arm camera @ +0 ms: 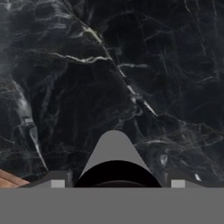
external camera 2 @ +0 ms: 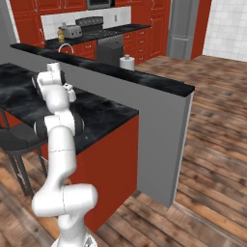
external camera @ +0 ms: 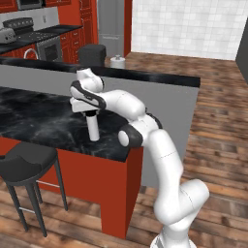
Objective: Move the drinks to the dining counter.
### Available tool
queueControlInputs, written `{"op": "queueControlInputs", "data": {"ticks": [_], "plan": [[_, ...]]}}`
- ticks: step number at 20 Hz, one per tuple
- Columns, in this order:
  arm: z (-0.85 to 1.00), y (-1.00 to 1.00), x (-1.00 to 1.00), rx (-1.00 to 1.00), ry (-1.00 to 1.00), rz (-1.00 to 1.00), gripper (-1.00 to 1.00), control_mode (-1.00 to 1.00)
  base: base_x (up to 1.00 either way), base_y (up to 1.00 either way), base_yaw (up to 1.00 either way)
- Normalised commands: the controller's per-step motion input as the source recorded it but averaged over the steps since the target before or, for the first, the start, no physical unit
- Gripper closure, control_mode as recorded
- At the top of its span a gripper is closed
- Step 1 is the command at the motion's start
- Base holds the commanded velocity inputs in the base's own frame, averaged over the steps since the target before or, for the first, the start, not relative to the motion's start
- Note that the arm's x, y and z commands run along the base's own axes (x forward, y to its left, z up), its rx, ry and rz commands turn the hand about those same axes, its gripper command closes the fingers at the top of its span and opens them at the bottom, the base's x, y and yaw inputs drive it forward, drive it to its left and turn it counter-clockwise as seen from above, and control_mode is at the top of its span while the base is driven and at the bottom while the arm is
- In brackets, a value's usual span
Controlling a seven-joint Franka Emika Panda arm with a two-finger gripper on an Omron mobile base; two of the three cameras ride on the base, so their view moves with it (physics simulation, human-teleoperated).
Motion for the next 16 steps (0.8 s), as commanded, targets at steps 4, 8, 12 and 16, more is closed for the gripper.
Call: {"op": "queueControlInputs", "data": {"ticks": [4, 8, 12, 16], "plan": [[-0.09, 0.00, 0.00, 0.04, 0.00, 0.00, 1.00, -1.00, 0.00, 0.00, 0.00], [-0.09, 0.00, 0.00, 0.04, 0.00, 0.00, -1.00, -1.00, 0.00, 0.00, 0.00], [-0.01, 0.00, 0.00, 0.01, 0.00, 0.00, -1.00, -1.00, 0.00, 0.00, 0.00], [0.00, 0.00, 0.00, 0.00, 0.00, 0.00, -1.00, -1.00, 0.00, 0.00, 0.00]]}}
